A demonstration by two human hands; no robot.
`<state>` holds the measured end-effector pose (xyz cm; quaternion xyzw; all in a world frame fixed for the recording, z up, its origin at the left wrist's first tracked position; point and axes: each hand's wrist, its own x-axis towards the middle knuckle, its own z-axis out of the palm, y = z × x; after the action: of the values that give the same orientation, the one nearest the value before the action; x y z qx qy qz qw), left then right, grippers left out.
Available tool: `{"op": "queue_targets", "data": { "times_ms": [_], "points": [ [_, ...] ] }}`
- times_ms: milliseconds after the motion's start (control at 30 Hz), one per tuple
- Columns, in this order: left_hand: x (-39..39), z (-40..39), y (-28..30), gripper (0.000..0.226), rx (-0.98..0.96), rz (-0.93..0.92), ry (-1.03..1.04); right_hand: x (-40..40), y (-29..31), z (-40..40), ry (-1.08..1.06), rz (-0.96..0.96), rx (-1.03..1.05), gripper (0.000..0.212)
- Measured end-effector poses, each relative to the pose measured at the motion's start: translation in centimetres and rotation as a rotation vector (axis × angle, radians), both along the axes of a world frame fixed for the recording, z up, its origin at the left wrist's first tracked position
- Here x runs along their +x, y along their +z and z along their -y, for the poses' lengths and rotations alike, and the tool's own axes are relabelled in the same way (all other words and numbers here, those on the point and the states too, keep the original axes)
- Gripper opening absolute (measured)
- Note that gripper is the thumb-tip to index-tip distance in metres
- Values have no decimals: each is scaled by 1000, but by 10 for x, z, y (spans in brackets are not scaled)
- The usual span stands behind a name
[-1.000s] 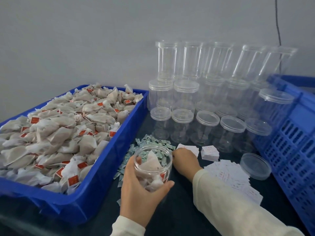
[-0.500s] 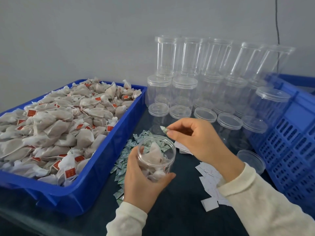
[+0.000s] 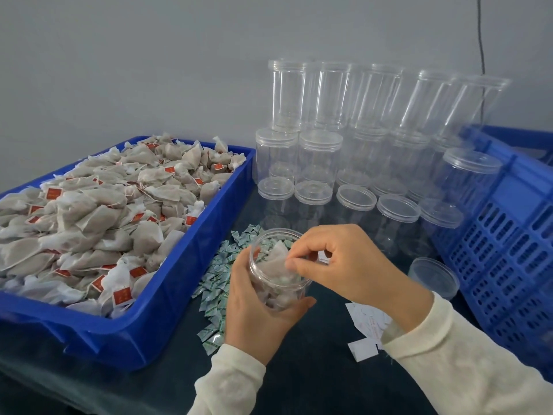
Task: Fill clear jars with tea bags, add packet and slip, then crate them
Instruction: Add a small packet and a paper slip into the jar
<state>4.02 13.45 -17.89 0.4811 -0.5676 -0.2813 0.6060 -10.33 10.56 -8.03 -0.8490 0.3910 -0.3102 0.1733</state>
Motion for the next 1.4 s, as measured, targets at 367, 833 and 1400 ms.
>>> {"op": "queue_targets", "data": {
  "times_ms": [367, 833, 1400],
  "points": [
    [-10, 4, -6, 99, -7, -6, -9, -44, 1, 15, -253, 197, 124, 15],
    [-20, 19, -12, 97, 18, -101, -55, -73, -97, 123, -570, -348, 289, 55],
    [-13, 21, -16, 101, -13, 2, -51, -39, -112, 149, -478, -304, 380, 44]
  ]
}}
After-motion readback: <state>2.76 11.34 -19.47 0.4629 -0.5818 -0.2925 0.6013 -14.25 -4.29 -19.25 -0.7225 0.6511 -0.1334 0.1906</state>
